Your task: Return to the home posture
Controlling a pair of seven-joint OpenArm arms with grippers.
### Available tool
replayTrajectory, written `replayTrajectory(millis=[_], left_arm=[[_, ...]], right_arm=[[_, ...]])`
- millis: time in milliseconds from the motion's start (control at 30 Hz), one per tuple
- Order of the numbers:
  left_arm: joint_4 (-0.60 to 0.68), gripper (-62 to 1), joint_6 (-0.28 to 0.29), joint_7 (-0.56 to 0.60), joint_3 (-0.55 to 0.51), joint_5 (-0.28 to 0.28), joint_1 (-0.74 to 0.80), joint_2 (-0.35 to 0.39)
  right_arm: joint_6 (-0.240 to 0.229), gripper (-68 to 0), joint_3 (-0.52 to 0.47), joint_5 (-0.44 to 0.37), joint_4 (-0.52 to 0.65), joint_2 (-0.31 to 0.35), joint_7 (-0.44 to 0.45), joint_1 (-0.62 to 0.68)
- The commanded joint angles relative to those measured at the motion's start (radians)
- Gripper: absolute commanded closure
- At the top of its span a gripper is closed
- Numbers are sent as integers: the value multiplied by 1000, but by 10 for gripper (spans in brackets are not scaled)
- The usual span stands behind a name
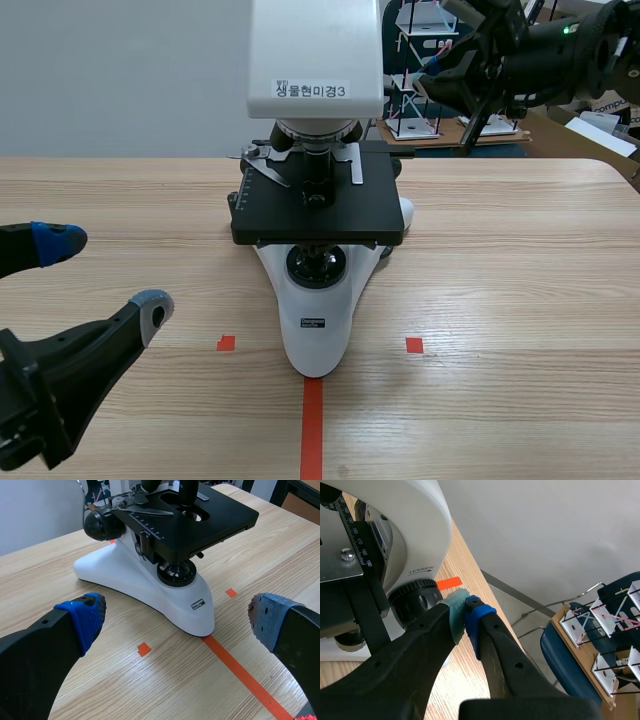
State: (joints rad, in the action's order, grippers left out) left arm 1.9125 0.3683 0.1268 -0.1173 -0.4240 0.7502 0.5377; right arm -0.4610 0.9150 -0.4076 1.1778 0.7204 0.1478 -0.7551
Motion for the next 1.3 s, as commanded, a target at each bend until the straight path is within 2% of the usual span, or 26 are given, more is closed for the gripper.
replayTrajectory(millis=[0,833,1033,1267], left_arm=[[13,-602,1,15,-3,-6,-3,-3],[13,-602,1,15,-3,-6,-3,-3],[13,-602,1,15,-3,-6,-3,-3],[13,-602,1,15,-3,-6,-3,-3]], right_arm=[[3,-17,-10,-3,7,3,7,-26],[3,-30,-11,15,7,3,16,-21],[3,-159,-41,11,8,6,15,14],[4,-389,-264,10,73,30,47,221]])
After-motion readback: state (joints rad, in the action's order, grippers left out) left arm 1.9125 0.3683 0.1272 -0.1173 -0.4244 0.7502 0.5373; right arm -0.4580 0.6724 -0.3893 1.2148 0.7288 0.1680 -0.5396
